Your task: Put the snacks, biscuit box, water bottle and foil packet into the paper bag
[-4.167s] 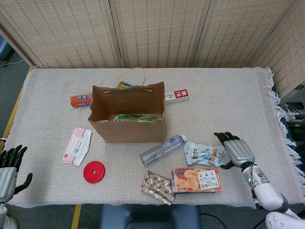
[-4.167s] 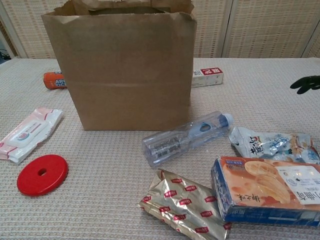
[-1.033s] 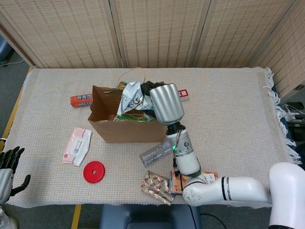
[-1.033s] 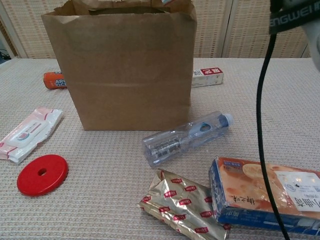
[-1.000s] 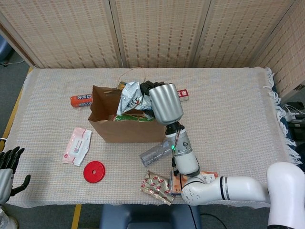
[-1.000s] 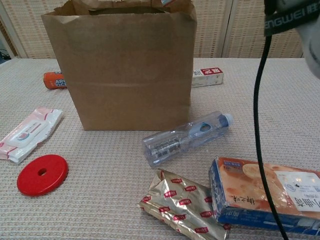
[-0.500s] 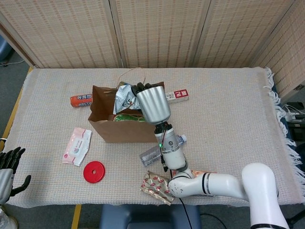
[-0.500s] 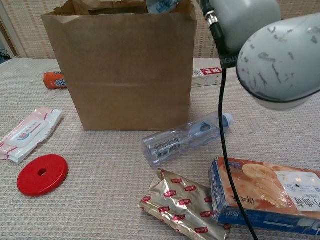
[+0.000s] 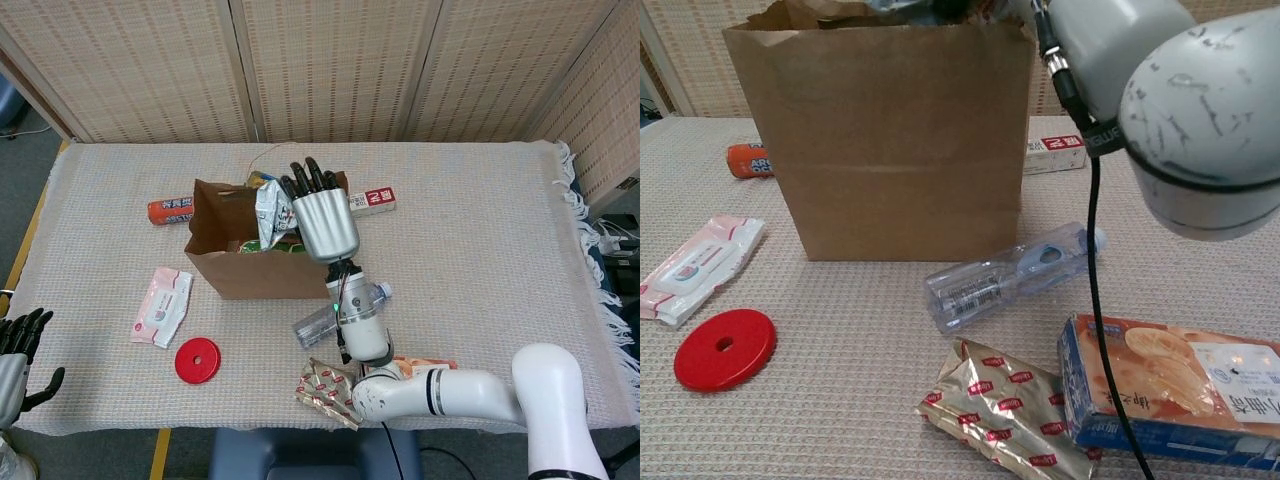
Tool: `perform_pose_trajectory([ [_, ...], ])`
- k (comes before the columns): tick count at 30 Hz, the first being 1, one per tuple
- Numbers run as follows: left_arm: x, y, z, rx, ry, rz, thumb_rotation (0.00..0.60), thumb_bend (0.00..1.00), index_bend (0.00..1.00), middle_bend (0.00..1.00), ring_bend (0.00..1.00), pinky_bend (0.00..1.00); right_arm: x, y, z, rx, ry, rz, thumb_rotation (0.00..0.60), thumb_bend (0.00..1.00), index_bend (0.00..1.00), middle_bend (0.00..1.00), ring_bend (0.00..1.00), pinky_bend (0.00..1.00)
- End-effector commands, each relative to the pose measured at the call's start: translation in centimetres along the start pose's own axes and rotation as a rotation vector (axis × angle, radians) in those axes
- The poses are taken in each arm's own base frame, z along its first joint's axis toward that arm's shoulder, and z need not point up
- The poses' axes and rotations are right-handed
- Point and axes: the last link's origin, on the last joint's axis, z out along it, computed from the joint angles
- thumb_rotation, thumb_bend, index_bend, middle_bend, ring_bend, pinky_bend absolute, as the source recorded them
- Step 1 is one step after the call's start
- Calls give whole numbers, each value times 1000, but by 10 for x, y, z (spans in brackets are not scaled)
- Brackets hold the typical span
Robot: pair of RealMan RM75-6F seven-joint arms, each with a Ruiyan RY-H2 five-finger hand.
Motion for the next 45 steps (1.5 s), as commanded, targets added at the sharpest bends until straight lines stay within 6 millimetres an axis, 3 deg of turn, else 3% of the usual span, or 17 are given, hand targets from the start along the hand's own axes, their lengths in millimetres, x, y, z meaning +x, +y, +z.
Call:
perform_pose_trajectory([
  [1,0,0,0,1,0,2,600,376,0,0,0,0,6,7,1,-21,10,1,600,154,0,107,46,228],
  [11,0,0,0,10,6,9,600,375,0,0,0,0,30,37,-10,-47,20,77,600,153,0,108,46,228],
  [17,-1,2,1,11,9,21,600,376,0,0,0,0,31,57,-18,-70,-28,75,600,153,0,108,46,228],
  [22,-3,4,2,10,11,29,600,376,0,0,0,0,22,53,-17,-56,-43,56,600,153,0,108,46,228],
  [27,-3,4,2,13,9,22,600,375,0,0,0,0,9,36,-16,-51,-60,95,600,153,0,108,46,228],
  [30,-2,2,2,14,6,16,600,375,0,0,0,0,9,28,-19,-35,-56,140,600,153,0,108,46,228],
  [33,-1,1,1,17,4,10,600,375,0,0,0,0,14,33,-23,-39,-46,197,600,153,0,108,46,228],
  [37,0,-1,-1,21,3,4,600,377,0,0,0,0,21,61,-35,-55,-76,212,600,152,0,108,46,228],
  [45,0,-1,-2,26,0,15,600,376,0,0,0,0,44,153,-79,-185,-231,224,600,153,18,108,58,228],
])
